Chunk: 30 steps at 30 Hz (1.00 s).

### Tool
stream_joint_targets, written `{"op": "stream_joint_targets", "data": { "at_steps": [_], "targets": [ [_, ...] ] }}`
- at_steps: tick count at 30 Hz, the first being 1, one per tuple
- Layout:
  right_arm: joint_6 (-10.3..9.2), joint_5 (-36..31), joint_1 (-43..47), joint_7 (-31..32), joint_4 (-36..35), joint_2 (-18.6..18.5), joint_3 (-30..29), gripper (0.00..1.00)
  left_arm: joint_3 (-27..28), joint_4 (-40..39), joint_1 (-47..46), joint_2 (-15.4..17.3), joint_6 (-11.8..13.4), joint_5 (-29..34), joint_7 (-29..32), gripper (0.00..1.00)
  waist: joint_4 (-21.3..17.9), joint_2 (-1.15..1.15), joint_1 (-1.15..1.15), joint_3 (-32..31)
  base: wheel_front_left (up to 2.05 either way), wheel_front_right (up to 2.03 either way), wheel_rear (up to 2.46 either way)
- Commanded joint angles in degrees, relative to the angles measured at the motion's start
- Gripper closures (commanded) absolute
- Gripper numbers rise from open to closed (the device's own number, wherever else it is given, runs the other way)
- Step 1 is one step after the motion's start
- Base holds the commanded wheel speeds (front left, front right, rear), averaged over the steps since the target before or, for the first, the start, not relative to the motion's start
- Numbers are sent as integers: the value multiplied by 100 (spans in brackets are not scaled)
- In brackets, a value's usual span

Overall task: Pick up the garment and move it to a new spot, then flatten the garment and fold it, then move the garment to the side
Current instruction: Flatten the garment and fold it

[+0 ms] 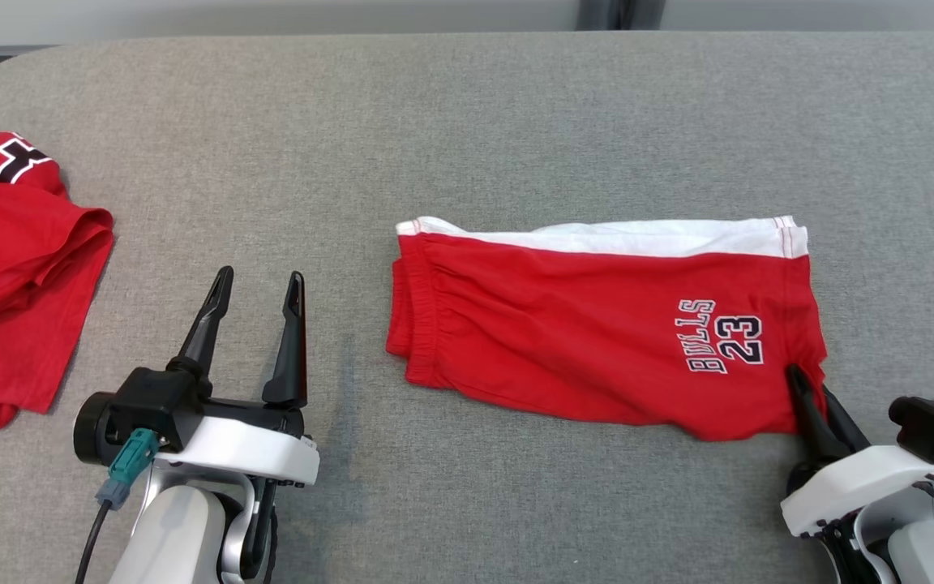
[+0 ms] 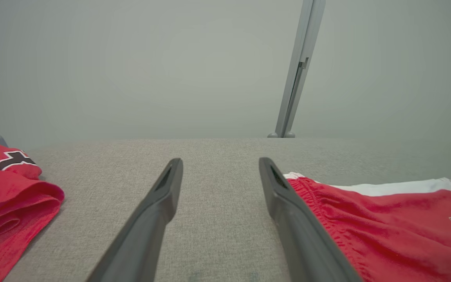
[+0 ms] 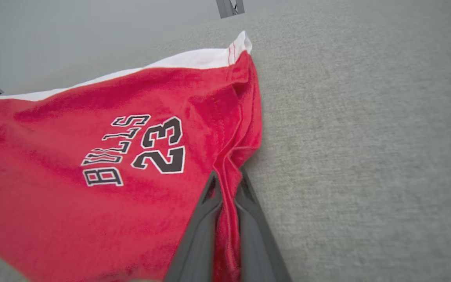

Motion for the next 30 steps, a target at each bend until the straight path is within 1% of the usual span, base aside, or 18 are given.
{"op": "stream_joint_targets", "data": {
  "at_steps": [1, 9, 11, 13, 14, 18, 22, 26, 27, 30],
  "targets": [
    [-35, -21, 237, 63, 81, -34, -128, 100, 3, -16, 19, 27, 19, 10, 14, 0, -43, 0, 0, -41, 0, 0, 0],
    [-33, -119, 250, 11, -49, 92, -545, 100, -79, -81, 111, 50, 45, -18, 110, 0, -137, 0, 0, -123, 0, 0, 0],
    [-30, -168, 159, 16, -155, 109, -578, 100, -92, -97, 136, 58, 56, -25, 128, 0, -154, 0, 0, -144, 0, 0, 0],
    [-17, -222, 23, 34, -409, 162, -483, 100, -102, -106, 164, 64, 66, -34, 132, 0, -169, 0, 0, -170, 0, 0, 0],
    [-18, -302, -47, 137, -724, 217, -341, 100, -108, -112, 186, 80, 72, -39, 140, 0, -189, 0, 0, -203, 0, 0, 0],
    [-18, -448, -276, 476, -1446, 326, 78, 100, -136, -109, 207, 91, 69, -53, 170, 0, -194, 0, 0, -280, 0, 0, 0],
    [-18, -437, -521, 806, -1906, 496, 695, 100, -149, -96, 165, 90, 93, -74, 163, 0, -113, 0, 0, -356, 0, 0, 0],
    [-18, -248, -784, 969, -1932, 630, 1387, 100, -190, -77, 112, 86, 76, -85, 165, 0, 37, 0, 0, -392, 0, 0, 0],
    [-18, -248, -784, 969, -1932, 630, 1387, 100, -190, -77, 112, 86, 76, -85, 165, 0, 37, 0, 0, -392, 0, 0, 0],
    [-18, -57, -946, 991, -1731, 680, 1899, 100, -216, -57, 116, 75, 62, -101, 160, 0, 155, 0, 0, -385, 0, 0, 0]
  ]
}}
